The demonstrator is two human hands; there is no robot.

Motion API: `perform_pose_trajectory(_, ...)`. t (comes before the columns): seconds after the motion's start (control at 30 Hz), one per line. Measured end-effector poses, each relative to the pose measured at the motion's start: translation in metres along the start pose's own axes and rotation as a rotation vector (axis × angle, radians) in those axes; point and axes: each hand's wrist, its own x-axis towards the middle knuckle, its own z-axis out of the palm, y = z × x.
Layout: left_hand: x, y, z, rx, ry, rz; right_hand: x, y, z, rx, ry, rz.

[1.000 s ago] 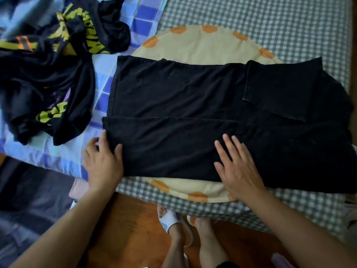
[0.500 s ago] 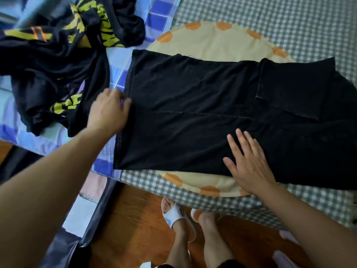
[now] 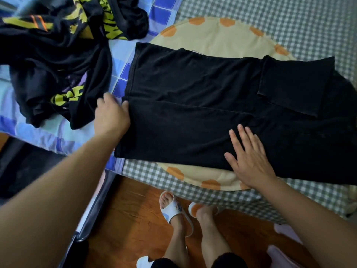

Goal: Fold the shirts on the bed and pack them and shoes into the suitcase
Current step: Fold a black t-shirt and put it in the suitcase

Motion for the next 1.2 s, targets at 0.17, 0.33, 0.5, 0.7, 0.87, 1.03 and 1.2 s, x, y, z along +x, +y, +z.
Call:
perform_pose_trajectory(0.17, -0.089, -0.029, 0.026, -0.052, -0.052, -0.281, -0.050, 0.019, -0.009, 0.035, 0.143, -0.131)
perform_pose_trajectory(0.33, -0.094, -0.043, 0.012, -0.067, -0.034, -0.248, -0.073, 0.070, -0.020, -0.100, 0.116, 0.077)
perform_pose_trajectory(0.5, -0.110, -0.050, -0.007, 0.101, -0.035, -0.251, -0.083, 0.087, -0.034, -0.180, 0.021, 0.070)
perform_pose_trajectory(0.7, -0.097, -0.017, 0.005, 0.321, 0.047, 0.211, -0.071, 0.074, -0.075, -0.089, -0.130, -0.014)
perform_pose_trajectory(0.87, 0.001, 0.053, 0.026, 0.382, -0.030, 0.525, 0.058, 0.118, -0.113, 0.057, 0.216, 0.066)
perform_pose_trajectory(1.03, 0.085, 0.096, 0.058, 0.540, -0.003, 0.610, 0.172, 0.184, -0.121, -0.084, 0.047, 0.171)
perform_pose_trajectory(1.2, 0.132, 0.099, 0.060, 0.776, 0.029, 0.645, 0.206, 0.207, -0.115, -0.066, -0.061, 0.116)
